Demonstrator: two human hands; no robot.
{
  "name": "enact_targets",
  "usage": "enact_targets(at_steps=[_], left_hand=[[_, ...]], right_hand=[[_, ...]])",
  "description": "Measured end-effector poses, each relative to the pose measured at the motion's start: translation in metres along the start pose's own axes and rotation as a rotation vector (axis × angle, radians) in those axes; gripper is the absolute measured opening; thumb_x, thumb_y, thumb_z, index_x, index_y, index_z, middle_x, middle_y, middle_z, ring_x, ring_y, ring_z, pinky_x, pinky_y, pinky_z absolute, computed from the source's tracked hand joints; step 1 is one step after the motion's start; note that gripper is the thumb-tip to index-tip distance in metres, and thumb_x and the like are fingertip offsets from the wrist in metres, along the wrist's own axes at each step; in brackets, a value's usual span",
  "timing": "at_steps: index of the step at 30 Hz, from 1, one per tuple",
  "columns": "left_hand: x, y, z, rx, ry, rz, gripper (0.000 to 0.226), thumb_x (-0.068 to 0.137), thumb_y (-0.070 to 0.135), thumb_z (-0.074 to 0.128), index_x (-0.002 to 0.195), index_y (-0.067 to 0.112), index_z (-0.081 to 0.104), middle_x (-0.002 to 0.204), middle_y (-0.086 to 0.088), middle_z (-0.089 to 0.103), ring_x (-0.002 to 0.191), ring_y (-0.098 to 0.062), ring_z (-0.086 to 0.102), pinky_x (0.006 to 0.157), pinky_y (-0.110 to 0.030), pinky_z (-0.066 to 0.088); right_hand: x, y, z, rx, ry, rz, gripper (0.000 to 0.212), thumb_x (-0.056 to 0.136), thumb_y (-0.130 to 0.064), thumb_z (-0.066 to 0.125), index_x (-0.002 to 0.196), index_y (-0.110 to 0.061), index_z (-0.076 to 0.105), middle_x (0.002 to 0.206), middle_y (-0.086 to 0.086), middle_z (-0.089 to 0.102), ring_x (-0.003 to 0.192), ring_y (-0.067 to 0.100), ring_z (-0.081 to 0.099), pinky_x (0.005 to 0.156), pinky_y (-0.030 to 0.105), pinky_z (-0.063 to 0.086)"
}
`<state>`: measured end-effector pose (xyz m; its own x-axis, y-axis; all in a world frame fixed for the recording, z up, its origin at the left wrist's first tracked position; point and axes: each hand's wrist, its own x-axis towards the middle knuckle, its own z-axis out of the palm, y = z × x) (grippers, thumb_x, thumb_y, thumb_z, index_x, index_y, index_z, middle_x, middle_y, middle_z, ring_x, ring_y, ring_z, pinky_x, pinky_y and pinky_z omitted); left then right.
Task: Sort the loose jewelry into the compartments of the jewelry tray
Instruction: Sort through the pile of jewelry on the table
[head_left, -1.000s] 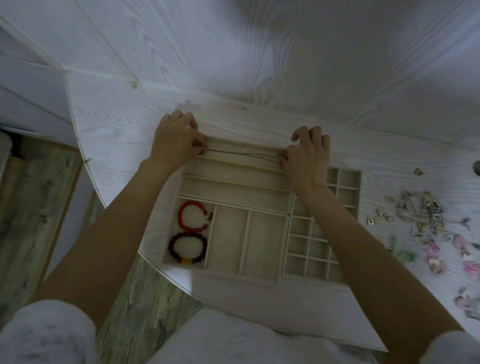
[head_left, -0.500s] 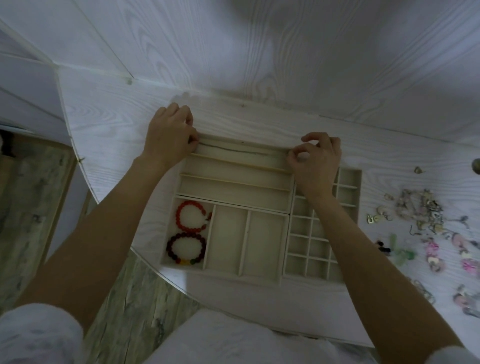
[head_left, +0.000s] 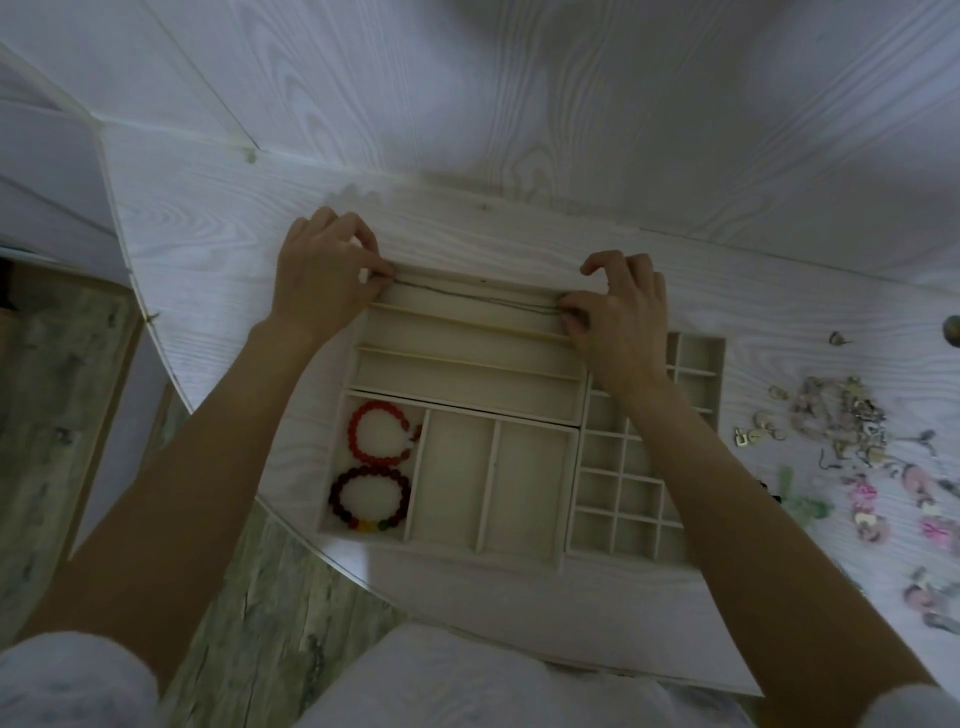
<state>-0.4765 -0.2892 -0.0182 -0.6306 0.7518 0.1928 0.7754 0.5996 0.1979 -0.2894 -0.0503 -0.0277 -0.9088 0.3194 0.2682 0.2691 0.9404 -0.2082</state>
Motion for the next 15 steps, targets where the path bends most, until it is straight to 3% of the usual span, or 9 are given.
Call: enact_targets(at_steps=[4,15], left_hand=[[0.004,0.000,0.000,0.020,-0.061,0.063,0.013,0.065,0.019,0.083,0.076,0.014,0.078,0.080,-0.008,0.064,0.075,-0.034,0.053,0.066,-0.036,0.037],[0.002,0.009,-0.003,0.065,-0.065,-0.043,0.011,0.063,0.016,0.084,0.070,0.012,0.077,0.075,-0.010,0.063,0.073,-0.035,0.055,0.064,-0.038,0.040]], right_hand=[[0.011,0.001,0.002,-0.099,-0.049,-0.071,0.008,0.064,-0.011,0.074,0.063,-0.019,0.074,0.094,0.007,0.060,0.085,0.031,0.048,0.069,0.035,0.030],[0.011,0.004,0.004,-0.099,-0.058,-0.082,0.008,0.068,-0.010,0.072,0.062,-0.015,0.074,0.091,0.007,0.060,0.086,0.026,0.036,0.070,0.033,0.024]])
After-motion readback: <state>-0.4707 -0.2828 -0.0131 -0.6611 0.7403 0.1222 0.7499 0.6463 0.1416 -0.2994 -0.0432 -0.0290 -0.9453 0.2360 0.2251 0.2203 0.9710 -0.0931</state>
